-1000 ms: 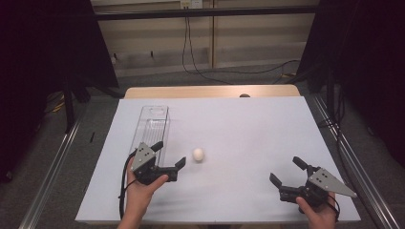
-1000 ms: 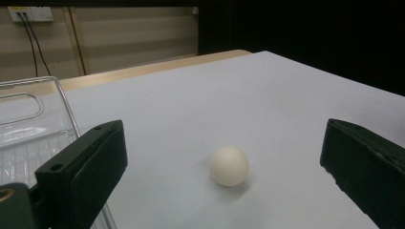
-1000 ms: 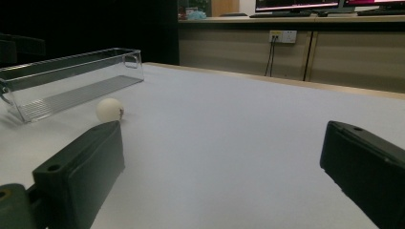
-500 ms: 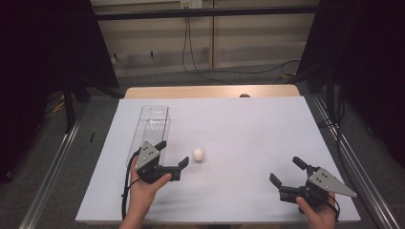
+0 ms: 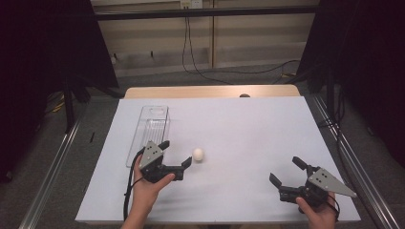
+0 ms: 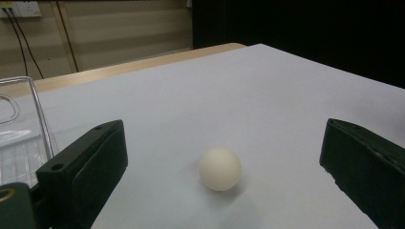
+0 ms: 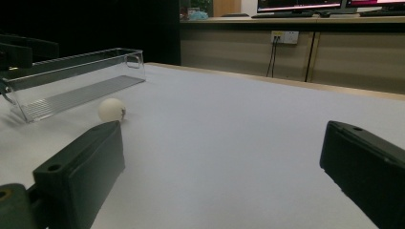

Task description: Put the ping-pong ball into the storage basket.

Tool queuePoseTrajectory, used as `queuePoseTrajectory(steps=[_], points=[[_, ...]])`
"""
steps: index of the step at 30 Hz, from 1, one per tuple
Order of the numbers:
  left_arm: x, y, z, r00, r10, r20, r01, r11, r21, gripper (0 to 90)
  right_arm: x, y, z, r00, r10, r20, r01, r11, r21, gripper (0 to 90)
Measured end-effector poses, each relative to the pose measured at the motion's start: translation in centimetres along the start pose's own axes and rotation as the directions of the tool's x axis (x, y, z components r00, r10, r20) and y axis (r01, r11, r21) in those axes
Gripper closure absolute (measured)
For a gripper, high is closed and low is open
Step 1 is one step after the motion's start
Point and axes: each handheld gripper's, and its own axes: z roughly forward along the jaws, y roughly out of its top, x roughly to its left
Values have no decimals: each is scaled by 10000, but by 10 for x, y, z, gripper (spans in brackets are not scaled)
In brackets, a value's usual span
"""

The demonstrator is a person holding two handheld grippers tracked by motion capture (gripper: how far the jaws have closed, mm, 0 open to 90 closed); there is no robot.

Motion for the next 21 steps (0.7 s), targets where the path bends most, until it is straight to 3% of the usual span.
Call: queuePoseTrajectory(steps=[21], points=[[-4, 1, 13, 9999, 66, 86, -67, 9999, 125, 25, 0, 0, 0, 10000, 2, -67, -2, 10000, -1, 7]])
